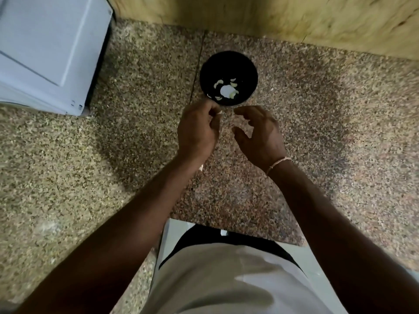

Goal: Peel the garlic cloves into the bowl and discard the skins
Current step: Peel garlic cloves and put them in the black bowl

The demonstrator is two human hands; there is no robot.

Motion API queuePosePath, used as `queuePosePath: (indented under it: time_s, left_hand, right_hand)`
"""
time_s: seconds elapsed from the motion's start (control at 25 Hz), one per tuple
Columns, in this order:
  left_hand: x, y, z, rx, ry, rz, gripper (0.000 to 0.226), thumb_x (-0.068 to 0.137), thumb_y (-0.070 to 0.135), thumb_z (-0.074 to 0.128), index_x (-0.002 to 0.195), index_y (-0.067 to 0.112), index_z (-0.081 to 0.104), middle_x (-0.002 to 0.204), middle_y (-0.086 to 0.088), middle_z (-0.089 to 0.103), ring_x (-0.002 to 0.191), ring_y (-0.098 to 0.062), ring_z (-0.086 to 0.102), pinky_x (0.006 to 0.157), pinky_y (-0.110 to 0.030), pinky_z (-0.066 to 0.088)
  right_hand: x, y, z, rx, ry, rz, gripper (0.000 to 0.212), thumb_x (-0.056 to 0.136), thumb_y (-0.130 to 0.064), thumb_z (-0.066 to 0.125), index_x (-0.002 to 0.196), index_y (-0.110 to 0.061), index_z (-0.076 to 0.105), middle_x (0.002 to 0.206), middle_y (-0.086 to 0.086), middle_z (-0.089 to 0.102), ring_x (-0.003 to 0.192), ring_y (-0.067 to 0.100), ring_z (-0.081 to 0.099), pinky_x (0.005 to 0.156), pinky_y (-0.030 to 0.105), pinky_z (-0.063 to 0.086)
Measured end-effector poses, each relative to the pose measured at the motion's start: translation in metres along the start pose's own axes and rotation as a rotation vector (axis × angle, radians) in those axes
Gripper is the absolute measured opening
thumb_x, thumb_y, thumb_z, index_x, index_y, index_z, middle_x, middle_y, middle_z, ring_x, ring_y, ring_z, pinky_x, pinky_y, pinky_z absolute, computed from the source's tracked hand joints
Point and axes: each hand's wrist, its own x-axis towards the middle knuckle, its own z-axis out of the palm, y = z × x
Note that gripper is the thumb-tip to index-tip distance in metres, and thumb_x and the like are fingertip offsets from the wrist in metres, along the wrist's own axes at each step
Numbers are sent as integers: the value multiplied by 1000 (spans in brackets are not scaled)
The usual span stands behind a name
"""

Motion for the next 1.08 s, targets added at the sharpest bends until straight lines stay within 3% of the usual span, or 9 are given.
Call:
queuePosePath:
  time_s: [0.16,0.28,0.48,0.64,0.8,0.88,1.0,1.08]
  left_hand:
    - [47,17,0,28,-31,28,15,97,20,71,112,17,68,103,2,72,99,-20,66,79,-43,55]
    - [58,19,3,33,-80,5,20,99,16,68,119,16,68,108,2,74,98,-16,68,82,-42,57]
    - [20,2,-6,-80,-40,3,13,96,18,73,109,18,70,95,13,72,79,0,65,65,-9,45]
    - [-46,-38,-10,-126,-125,-174,13,93,16,76,104,21,70,84,19,67,72,13,62,61,-1,39]
    - [-94,-77,-11,-128,-168,-375,21,87,9,78,98,24,67,83,19,67,75,18,60,66,-1,39]
    - [-104,-86,-9,-114,-183,-440,22,87,9,77,99,25,67,82,18,67,75,13,62,68,-5,41]
    - [-106,-88,-3,-108,-196,-473,22,89,8,71,110,17,72,100,1,76,92,-15,70,80,-24,51]
    - [-102,-86,1,-169,-213,-502,26,90,6,69,113,16,73,104,0,77,94,-16,71,82,-27,56]
  right_hand:
    - [35,-1,-14,-33,49,-4,40,88,-18,70,127,-15,67,126,4,66,116,26,61,95,45,52]
    - [50,-4,-17,-73,71,0,39,89,-17,68,127,-13,67,124,5,67,114,26,60,97,42,50]
    - [35,-5,-10,-90,58,-39,39,89,-20,68,127,-13,67,125,9,66,115,30,60,94,43,52]
    - [-14,-6,22,-63,-72,-69,38,90,-21,68,128,-15,65,126,6,65,118,27,58,93,36,50]
    - [-51,-5,61,-70,-289,-85,41,91,-19,67,132,-14,65,127,9,66,116,31,60,94,37,51]
    - [-55,-8,78,-99,-354,-74,40,93,-21,64,133,-14,64,123,11,66,111,34,62,89,41,54]
    - [-56,-14,96,-145,-344,-78,32,93,-24,65,124,-14,68,110,13,65,99,37,64,76,38,52]
    - [-53,-15,100,-144,-329,-64,25,95,-27,65,116,-15,69,105,11,64,93,35,64,73,37,53]
